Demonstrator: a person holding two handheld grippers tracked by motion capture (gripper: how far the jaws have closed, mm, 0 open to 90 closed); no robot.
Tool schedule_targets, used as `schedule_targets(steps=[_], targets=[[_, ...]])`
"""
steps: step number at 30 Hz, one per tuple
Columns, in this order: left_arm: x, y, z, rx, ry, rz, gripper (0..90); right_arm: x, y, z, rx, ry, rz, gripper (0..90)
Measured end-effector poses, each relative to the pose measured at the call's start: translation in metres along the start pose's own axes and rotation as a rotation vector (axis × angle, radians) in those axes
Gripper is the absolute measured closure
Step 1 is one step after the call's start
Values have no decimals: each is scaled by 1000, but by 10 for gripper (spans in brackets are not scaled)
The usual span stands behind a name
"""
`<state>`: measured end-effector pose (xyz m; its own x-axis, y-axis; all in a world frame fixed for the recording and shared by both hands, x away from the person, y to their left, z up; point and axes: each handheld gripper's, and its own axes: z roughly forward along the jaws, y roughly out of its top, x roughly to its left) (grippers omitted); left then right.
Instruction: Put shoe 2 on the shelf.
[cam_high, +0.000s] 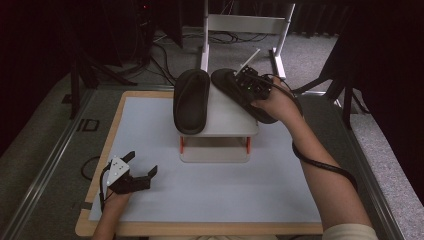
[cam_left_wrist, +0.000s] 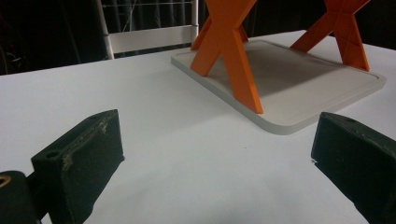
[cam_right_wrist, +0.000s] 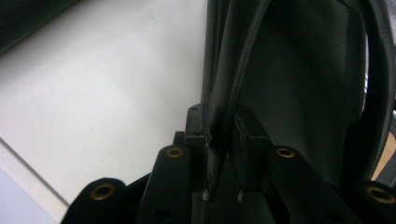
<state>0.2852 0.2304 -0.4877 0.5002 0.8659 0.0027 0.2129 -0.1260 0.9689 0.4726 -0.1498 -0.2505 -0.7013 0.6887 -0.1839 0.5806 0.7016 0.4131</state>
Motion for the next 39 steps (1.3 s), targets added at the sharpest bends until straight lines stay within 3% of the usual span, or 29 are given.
schedule_targets(steps=[3, 8, 14, 16, 20, 22, 24, 29, 36, 39], targets=[[0, 0, 0, 0, 0, -1, 26, 2, 0, -3, -8, 6, -11, 695], [0, 0, 0, 0, -1, 1, 26, 0, -4, -17, -42, -11, -16, 687], [0, 0, 0, 1, -1, 1, 26, -15, -22, -37, -71, -42, -5, 780], [0, 0, 0, 2, 0, 0, 26, -23, -32, -43, -74, -52, 3, 877], [0, 0, 0, 3, 0, 0, 26, -39, -49, -49, -69, -91, 27, 900], [0, 0, 0, 3, 1, -3, 26, -50, -60, -50, -76, -99, 61, 900], [0, 0, 0, 2, 1, -3, 26, -54, -64, -49, -80, -105, 70, 900], [0, 0, 0, 3, 1, -3, 26, -79, -89, -30, -89, -141, 148, 900], [0, 0, 0, 4, 1, -2, 26, -90, -106, 5, -93, -150, 205, 900], [0, 0, 0, 4, 1, -4, 26, -88, -109, 16, -100, -126, 204, 900]])
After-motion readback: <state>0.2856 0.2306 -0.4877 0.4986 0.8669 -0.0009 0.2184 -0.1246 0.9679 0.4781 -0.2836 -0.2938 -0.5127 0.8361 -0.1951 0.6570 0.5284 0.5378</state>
